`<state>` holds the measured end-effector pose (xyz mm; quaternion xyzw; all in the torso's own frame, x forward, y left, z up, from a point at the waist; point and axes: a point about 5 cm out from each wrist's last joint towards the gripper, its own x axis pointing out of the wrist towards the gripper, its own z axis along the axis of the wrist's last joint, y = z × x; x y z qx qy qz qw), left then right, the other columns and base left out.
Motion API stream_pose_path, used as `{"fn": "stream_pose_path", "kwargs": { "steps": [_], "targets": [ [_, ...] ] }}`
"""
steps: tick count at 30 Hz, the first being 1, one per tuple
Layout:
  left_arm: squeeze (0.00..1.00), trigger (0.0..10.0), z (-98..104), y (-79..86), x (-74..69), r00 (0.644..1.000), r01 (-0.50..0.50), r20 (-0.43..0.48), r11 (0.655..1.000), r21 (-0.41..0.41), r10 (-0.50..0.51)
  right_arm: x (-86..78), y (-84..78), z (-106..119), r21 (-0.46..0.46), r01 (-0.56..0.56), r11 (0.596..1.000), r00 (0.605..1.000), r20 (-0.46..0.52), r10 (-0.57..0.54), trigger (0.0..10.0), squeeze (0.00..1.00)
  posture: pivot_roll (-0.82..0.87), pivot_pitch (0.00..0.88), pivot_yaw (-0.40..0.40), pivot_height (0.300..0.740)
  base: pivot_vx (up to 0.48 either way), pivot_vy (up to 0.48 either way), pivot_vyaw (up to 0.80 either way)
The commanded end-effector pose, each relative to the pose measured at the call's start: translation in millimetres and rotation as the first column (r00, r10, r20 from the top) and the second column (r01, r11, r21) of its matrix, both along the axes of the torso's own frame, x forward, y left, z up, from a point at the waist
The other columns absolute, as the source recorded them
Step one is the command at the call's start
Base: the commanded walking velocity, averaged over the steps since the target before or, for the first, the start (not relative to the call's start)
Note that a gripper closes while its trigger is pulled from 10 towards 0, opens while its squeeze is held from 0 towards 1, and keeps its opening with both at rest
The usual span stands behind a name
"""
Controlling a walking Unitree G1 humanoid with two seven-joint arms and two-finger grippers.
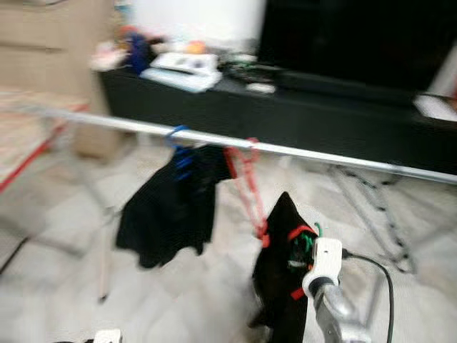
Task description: Hang hanger
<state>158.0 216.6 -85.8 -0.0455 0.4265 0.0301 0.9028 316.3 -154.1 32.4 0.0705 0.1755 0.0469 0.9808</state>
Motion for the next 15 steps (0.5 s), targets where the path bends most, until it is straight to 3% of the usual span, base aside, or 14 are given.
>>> {"fn": "stream_pose_path", "kwargs": {
  "steps": [1, 15],
  "targets": [
    [0.00, 10.0, -13.5, -1.6, -31.3, 0.992, 0.002, -0.130, 1.000, -0.013, -0.003, 1.3, -7.6, 3.2, -0.005, 0.020, 1.000, 1.000, 0.017, -0.020, 10.0, 0.00, 0.00, 0.099, -0.062, 0.740, -0.364, 0.000, 0.00],
    [0.00, 10.0, -8.3, 2.1, -16.7, 0.995, -0.005, -0.104, 1.000, -0.009, 0.004, 5.9, -10.5, 7.1, -0.011, 0.031, 0.999, 0.999, 0.024, -0.030, 10.0, 0.00, -0.01, 0.117, -0.064, 0.740, -0.363, 0.000, 0.00]
  ]
}}
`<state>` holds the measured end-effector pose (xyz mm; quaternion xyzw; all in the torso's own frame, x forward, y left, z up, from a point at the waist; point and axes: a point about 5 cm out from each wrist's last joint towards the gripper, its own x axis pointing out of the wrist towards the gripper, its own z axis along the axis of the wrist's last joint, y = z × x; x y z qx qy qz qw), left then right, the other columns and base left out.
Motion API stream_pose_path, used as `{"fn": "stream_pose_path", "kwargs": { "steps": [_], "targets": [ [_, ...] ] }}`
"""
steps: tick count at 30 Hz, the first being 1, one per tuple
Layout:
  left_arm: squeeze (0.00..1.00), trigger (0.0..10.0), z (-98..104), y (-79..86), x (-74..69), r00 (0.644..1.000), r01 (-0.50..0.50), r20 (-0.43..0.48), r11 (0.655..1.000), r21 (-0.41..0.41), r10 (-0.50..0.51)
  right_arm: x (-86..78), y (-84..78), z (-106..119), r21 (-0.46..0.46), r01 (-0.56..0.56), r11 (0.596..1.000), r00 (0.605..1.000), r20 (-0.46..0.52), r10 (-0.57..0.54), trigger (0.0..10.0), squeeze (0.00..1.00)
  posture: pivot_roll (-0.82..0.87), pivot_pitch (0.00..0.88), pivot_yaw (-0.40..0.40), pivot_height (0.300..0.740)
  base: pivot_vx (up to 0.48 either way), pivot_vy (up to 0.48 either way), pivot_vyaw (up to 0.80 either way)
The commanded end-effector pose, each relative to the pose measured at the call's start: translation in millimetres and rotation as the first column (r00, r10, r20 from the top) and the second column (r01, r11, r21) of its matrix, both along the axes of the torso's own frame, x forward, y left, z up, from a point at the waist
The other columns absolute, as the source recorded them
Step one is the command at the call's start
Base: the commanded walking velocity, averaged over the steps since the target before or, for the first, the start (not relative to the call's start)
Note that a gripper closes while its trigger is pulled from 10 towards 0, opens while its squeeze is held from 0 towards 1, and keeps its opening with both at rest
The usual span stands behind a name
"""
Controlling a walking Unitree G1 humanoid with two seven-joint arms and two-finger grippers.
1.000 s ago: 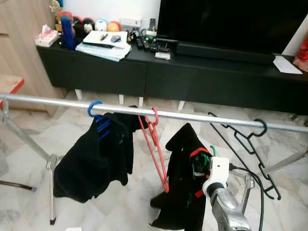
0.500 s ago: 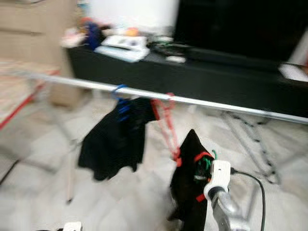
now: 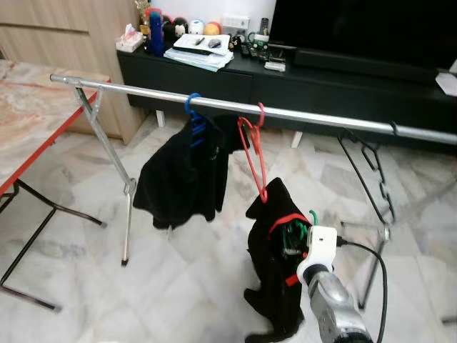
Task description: Hang hanger
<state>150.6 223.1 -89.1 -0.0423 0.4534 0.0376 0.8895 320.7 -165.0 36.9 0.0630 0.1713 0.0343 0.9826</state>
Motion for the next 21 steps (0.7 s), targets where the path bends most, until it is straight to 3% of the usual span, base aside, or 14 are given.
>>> {"fn": "stream_pose_path", "kwargs": {
  "steps": [1, 19, 21],
  "targets": [
    [0.00, 10.0, -5.0, -4.4, -9.2, 0.999, 0.004, -0.043, 1.000, -0.019, -0.004, 1.6, 0.3, 2.6, 0.008, 0.008, 1.000, 1.000, 0.016, -0.008, 10.0, 0.00, -0.01, 0.117, -0.064, 0.740, -0.360, 0.000, 0.00],
    [0.00, 10.0, -5.8, -7.4, -9.8, 0.999, 0.007, -0.045, 1.000, -0.020, -0.007, 4.7, 2.0, 3.2, -0.004, -0.009, 1.000, 1.000, 0.002, 0.009, 10.0, 0.00, 0.01, 0.126, -0.061, 0.740, -0.359, 0.000, 0.00],
    [0.00, 10.0, -5.5, -7.6, -8.7, 0.999, 0.007, -0.045, 1.000, -0.017, -0.008, 4.8, 2.6, 3.2, -0.001, -0.010, 1.000, 1.000, 0.002, 0.010, 10.0, 0.00, 0.01, 0.127, -0.061, 0.740, 0.000, 0.000, 0.00]
  ]
}}
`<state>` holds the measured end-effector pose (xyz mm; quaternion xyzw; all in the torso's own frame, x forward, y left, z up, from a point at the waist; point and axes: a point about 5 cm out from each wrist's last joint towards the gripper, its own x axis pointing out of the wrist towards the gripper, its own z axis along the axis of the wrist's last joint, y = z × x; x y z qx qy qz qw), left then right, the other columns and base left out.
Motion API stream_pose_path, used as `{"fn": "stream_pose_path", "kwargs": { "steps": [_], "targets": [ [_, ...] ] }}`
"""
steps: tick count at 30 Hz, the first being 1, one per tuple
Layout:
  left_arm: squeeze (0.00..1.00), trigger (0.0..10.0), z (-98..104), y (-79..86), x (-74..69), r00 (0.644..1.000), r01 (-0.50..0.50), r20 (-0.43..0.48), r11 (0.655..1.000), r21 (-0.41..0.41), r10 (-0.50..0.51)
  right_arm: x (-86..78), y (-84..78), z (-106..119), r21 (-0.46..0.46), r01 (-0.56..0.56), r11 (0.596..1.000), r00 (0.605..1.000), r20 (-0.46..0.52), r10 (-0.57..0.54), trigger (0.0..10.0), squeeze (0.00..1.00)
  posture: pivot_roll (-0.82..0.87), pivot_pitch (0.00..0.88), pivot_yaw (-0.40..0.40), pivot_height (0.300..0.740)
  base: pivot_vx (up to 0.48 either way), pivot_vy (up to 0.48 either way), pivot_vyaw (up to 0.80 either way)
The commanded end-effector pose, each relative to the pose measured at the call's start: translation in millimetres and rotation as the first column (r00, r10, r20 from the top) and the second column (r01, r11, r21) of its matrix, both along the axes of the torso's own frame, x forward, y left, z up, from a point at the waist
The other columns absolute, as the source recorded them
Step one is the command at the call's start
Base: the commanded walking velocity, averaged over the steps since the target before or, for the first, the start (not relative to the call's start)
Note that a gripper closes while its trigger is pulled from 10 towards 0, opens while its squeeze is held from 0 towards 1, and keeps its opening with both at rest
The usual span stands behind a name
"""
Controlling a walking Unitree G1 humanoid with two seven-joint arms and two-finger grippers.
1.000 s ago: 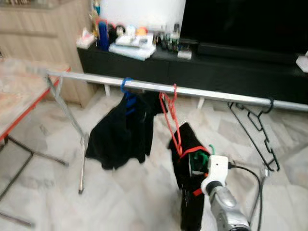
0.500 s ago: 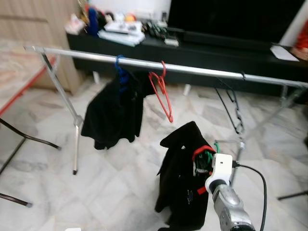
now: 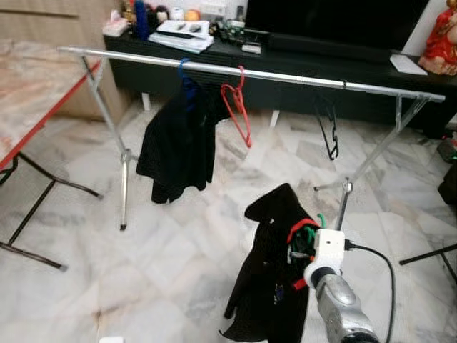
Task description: Hang hanger
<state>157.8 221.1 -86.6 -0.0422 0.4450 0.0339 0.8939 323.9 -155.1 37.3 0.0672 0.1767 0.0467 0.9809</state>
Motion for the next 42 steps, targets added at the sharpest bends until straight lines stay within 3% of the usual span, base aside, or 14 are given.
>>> {"fn": "stream_pose_path", "kwargs": {
  "steps": [1, 23, 27, 28, 30, 31, 32, 34, 36, 37, 40, 42],
  "targets": [
    [0.00, 10.0, -7.8, -5.6, -15.2, 0.998, 0.001, -0.065, 1.000, -0.014, -0.002, 1.7, -7.1, 2.8, -0.014, 0.013, 1.000, 1.000, 0.011, -0.013, 10.0, 0.00, 0.01, 0.127, -0.061, 0.740, 0.000, 0.000, 0.00],
    [0.00, 10.0, -2.6, -1.3, -3.9, 0.999, 0.010, -0.037, 1.000, -0.011, -0.010, 3.1, -3.4, 0.7, -0.041, -0.045, 0.998, 0.999, -0.027, 0.043, 10.0, 0.00, 0.02, 0.106, -0.064, 0.740, 0.000, 0.000, 0.00],
    [0.00, 10.0, 3.3, 0.7, 7.5, 1.000, 0.025, 0.015, 1.000, 0.004, -0.025, 4.6, -1.5, -1.2, -0.110, -0.136, 0.985, 0.988, -0.086, 0.126, 10.0, 0.00, 0.02, 0.100, -0.066, 0.740, 0.000, 0.000, 0.00],
    [0.00, 10.0, 8.6, 1.8, 16.4, 0.996, 0.061, 0.063, 0.998, 0.032, -0.063, 5.7, 0.0, -1.8, -0.147, -0.222, 0.964, 0.970, -0.135, 0.203, 10.0, 0.00, 0.02, 0.094, -0.067, 0.740, 0.000, 0.000, 0.00],
    [0.00, 10.0, 14.9, 3.8, 26.3, 0.992, 0.052, 0.119, 0.999, 0.010, -0.053, 7.8, 1.4, 0.4, -0.185, -0.304, 0.934, 0.947, -0.163, 0.276, 10.0, 0.00, 0.03, 0.087, -0.068, 0.740, 0.000, 0.000, 0.00],
    [0.00, 10.0, 21.2, 2.3, 38.4, 0.984, 0.085, 0.153, 0.996, 0.035, -0.089, 9.7, 2.0, 2.9, -0.210, -0.342, 0.916, 0.935, -0.169, 0.310, 10.0, 0.00, 0.03, 0.084, -0.066, 0.740, 0.000, 0.000, 0.00],
    [0.00, 10.0, 30.6, -0.1, 54.7, 0.969, 0.135, 0.199, 0.987, 0.082, -0.149, 12.8, 2.2, 7.2, -0.240, -0.375, 0.895, 0.924, -0.170, 0.342, 10.0, 0.00, 0.03, 0.077, -0.066, 0.740, 0.000, 0.000, 0.00],
    [0.00, 10.0, 38.1, 0.4, 64.9, 0.954, 0.159, 0.240, 0.981, 0.110, -0.181, 16.3, 1.8, 11.9, -0.249, -0.383, 0.889, 0.922, -0.161, 0.352, 10.0, 0.00, 0.03, 0.075, -0.067, 0.740, 0.000, 0.000, 0.00],
    [0.00, 10.0, 63.5, 5.0, 92.1, 0.900, 0.164, 0.385, 0.978, 0.130, -0.202, 21.3, 5.1, 19.8, -0.248, -0.445, 0.860, 0.895, -0.163, 0.416, 10.0, 0.00, 0.04, 0.073, -0.074, 0.740, 0.000, 0.000, 0.00],
    [0.00, 10.0, 77.9, 4.7, 105.6, 0.861, 0.172, 0.460, 0.976, 0.137, -0.216, 24.5, 8.0, 25.5, -0.256, -0.480, 0.839, 0.877, -0.155, 0.454, 10.0, 0.00, 0.04, 0.073, -0.076, 0.740, 0.000, 0.000, 0.00],
    [0.00, 10.0, 100.8, -3.2, 124.1, 0.776, 0.231, 0.561, 0.957, 0.173, -0.289, 31.6, 12.1, 37.6, -0.265, -0.516, 0.815, 0.856, -0.135, 0.499, 10.0, 0.00, 0.05, 0.075, -0.082, 0.740, 0.000, 0.000, 0.00],
    [0.00, 10.0, 119.4, -20.0, 136.8, 0.686, 0.322, 0.619, 0.922, 0.214, -0.383, 35.2, 18.0, 45.3, -0.274, -0.561, 0.781, 0.826, -0.127, 0.549, 10.0, 0.00, 0.05, 0.075, -0.084, 0.740, 0.000, 0.000, 0.00]
  ]
}}
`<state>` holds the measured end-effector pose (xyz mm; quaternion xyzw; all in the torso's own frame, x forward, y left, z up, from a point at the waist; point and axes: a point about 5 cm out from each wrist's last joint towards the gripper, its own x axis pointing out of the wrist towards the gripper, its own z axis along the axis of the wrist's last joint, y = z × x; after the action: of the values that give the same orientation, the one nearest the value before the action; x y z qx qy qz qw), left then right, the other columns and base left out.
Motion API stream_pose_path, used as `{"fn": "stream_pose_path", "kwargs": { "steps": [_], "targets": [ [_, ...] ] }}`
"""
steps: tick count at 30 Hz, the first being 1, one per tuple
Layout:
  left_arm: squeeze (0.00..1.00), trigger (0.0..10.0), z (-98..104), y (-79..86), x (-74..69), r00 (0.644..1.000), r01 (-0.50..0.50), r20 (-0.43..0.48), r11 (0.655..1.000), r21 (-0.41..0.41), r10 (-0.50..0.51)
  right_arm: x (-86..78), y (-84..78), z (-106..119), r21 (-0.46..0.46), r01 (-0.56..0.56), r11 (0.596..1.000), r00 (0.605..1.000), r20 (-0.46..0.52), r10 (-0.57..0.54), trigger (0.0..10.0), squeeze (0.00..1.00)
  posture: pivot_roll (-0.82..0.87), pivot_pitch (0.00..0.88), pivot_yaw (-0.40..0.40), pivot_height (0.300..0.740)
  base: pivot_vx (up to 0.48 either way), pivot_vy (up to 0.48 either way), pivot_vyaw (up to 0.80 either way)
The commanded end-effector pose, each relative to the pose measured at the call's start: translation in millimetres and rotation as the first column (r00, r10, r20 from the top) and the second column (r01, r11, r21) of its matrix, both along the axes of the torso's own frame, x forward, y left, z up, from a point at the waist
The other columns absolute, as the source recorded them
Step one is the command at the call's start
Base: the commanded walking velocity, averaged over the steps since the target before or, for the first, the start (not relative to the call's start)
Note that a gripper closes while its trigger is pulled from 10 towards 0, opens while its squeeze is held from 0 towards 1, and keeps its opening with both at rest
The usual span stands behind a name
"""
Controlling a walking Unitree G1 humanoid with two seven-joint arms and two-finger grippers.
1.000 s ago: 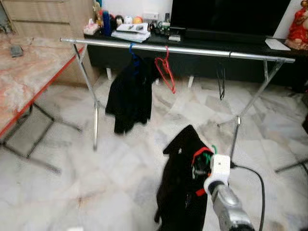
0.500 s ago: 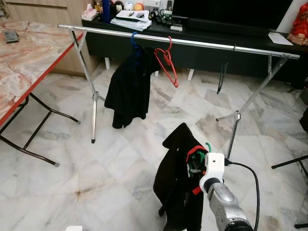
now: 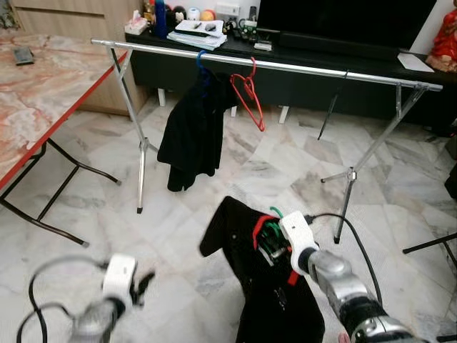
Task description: Hang hanger
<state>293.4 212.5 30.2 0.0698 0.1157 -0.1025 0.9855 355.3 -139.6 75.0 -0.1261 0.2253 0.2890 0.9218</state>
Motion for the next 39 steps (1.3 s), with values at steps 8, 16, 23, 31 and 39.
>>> {"fn": "stream_pose_path", "kwargs": {
  "steps": [8, 16, 23, 31, 39],
  "targets": [
    [0.00, 10.0, 41.9, -62.4, 10.1, 0.884, 0.452, 0.088, 0.887, 0.092, -0.459, 3.1, 17.2, 16.1, -0.055, -0.248, 0.967, 0.968, 0.012, 0.249, 10.0, 0.00, 0.06, 0.086, -0.084, 0.740, 0.000, 0.000, 0.00],
    [0.00, 10.0, 56.7, -82.1, 1.4, 0.782, 0.618, 0.022, 0.778, 0.110, -0.624, 1.9, 26.4, 17.6, -0.052, -0.328, 0.943, 0.945, -0.027, 0.327, 10.0, 0.00, 0.06, 0.093, -0.078, 0.740, 0.000, 0.000, 0.00],
    [0.00, 10.0, 63.1, -82.9, 6.2, 0.817, 0.573, 0.015, 0.814, 0.091, -0.577, 9.8, 36.9, 38.3, -0.037, -0.380, 0.924, 0.924, 0.033, 0.381, 10.0, 0.00, 0.06, 0.084, -0.079, 0.740, 0.000, 0.000, 0.00],
    [0.00, 10.0, 61.3, -79.2, 19.7, 0.895, 0.445, -0.021, 0.886, 0.129, -0.446, 12.9, 48.9, 50.7, -0.023, -0.427, 0.904, 0.902, 0.056, 0.428, 10.0, 0.00, 0.07, 0.085, -0.079, 0.740, 0.000, 0.000, 0.00],
    [1.00, 10.0, 73.5, -87.1, 30.7, 0.935, 0.351, 0.031, 0.935, 0.057, -0.353, 14.6, 55.4, 57.1, -0.021, -0.447, 0.894, 0.892, 0.065, 0.448, 10.0, 0.00, 0.06, 0.086, -0.079, 0.740, 0.000, 0.000, 0.00]
  ]
}}
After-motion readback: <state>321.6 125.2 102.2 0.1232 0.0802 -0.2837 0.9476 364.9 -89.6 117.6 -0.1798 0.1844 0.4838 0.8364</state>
